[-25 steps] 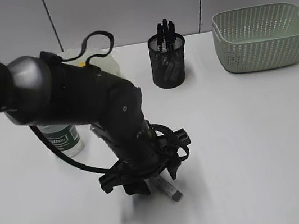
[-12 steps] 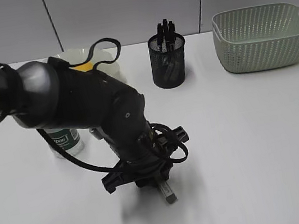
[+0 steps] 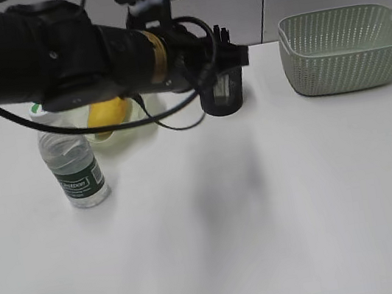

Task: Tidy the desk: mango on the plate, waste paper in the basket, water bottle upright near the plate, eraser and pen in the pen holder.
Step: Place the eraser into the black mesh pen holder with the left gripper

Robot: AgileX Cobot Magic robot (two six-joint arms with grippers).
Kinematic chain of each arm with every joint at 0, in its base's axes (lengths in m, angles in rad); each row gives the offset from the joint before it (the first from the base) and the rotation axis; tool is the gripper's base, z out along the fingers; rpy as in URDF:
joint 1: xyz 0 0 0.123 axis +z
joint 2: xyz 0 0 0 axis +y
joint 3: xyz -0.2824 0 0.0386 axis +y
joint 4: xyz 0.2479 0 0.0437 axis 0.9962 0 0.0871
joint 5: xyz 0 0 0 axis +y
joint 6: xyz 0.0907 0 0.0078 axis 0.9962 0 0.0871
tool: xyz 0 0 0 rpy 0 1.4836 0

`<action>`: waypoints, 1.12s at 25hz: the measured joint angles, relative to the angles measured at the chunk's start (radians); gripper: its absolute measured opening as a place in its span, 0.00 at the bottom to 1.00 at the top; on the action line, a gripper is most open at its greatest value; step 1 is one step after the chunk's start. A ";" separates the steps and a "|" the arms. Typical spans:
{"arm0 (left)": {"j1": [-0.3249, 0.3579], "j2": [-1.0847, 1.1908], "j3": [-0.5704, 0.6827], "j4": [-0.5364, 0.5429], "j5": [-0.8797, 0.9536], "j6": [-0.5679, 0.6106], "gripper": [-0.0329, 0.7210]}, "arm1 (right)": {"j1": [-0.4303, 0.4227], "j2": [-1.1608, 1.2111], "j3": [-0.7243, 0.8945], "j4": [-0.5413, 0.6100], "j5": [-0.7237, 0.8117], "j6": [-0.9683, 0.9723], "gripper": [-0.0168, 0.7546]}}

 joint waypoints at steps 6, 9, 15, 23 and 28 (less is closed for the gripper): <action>0.154 0.076 -0.149 0.179 -0.187 0.063 0.23 | 0.000 0.000 0.000 0.000 0.000 0.000 0.45; 0.175 0.159 -0.256 0.183 -0.239 0.155 0.23 | 0.000 0.000 0.000 0.000 0.000 0.000 0.45; 0.184 0.329 -0.426 0.186 -0.256 0.218 0.23 | 0.000 0.000 0.000 0.000 0.000 0.000 0.45; 0.186 0.474 -0.555 0.188 -0.258 0.222 0.23 | 0.000 0.000 0.000 0.000 0.000 0.000 0.45; 0.188 0.478 -0.563 0.189 -0.213 0.223 0.40 | 0.000 0.000 0.000 0.000 0.000 0.000 0.45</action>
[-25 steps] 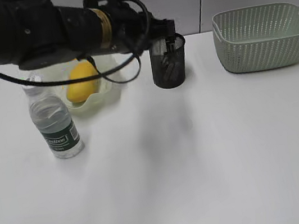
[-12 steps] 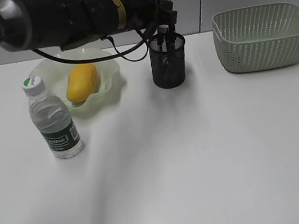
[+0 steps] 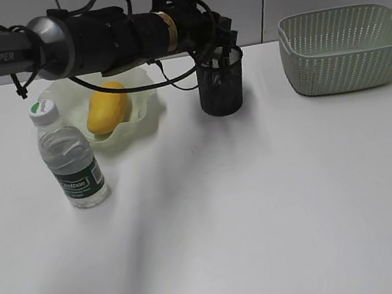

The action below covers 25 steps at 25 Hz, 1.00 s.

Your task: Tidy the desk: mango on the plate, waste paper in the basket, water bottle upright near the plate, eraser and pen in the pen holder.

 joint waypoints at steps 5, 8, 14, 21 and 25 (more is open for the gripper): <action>0.003 -0.007 0.000 -0.001 0.040 0.000 0.50 | 0.000 0.000 0.000 0.000 0.000 0.000 0.45; -0.005 -0.062 0.003 -0.005 0.110 -0.010 0.47 | 0.000 0.000 0.000 0.000 0.000 0.000 0.45; -0.086 -0.373 0.151 -0.131 0.455 0.067 0.30 | 0.000 0.000 0.000 0.000 0.000 0.000 0.45; -0.153 -0.817 0.591 -0.542 0.755 0.496 0.27 | 0.000 0.000 0.000 0.000 0.000 0.000 0.45; -0.154 -1.166 0.853 -0.578 0.845 0.521 0.27 | 0.000 0.000 0.000 0.000 0.000 0.000 0.45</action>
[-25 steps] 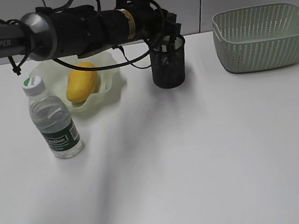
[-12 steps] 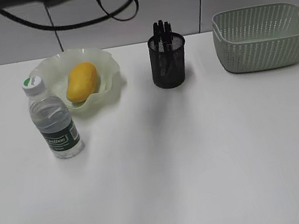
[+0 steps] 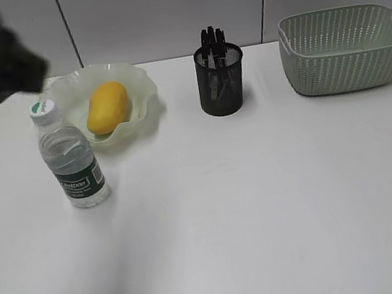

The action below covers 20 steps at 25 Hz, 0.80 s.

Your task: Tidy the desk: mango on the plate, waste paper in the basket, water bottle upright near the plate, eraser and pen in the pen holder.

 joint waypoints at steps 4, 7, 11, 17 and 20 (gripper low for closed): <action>0.000 -0.400 0.198 -0.055 0.165 0.073 0.27 | 0.000 0.000 0.000 0.000 0.000 0.000 0.45; 0.000 -0.643 0.264 -0.154 0.311 0.172 0.27 | 0.000 0.000 0.000 0.000 0.000 0.000 0.45; 0.000 -0.916 0.315 -0.265 0.406 0.293 0.28 | 0.000 0.000 0.000 -0.001 0.000 0.000 0.45; 0.000 -1.150 0.399 -0.321 0.420 0.338 0.28 | 0.000 0.000 0.000 0.000 0.000 0.000 0.45; 0.000 -1.160 0.402 -0.323 0.420 0.338 0.28 | 0.000 0.000 0.000 -0.002 0.000 0.000 0.45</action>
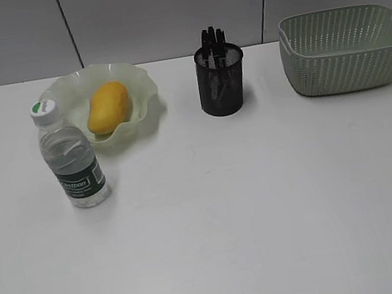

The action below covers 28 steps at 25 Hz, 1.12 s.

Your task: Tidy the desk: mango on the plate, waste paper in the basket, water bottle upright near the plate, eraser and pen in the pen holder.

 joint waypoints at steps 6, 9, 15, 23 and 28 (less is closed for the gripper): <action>-0.001 0.000 0.000 -0.001 -0.001 0.002 0.29 | 0.000 0.000 0.000 -0.028 0.000 0.000 0.41; -0.001 0.000 0.000 -0.003 -0.001 0.003 0.29 | 0.000 0.000 0.000 -0.031 0.000 0.005 0.36; 0.003 0.000 0.000 -0.004 -0.001 0.003 0.29 | 0.000 0.000 0.000 -0.031 0.000 0.005 0.34; 0.452 0.000 0.000 -0.005 -0.003 0.003 0.30 | -0.284 -0.049 0.000 -0.013 -0.002 0.005 0.34; 0.593 0.000 0.000 -0.004 -0.003 0.003 0.30 | -0.399 -0.064 0.001 -0.013 -0.003 0.007 0.34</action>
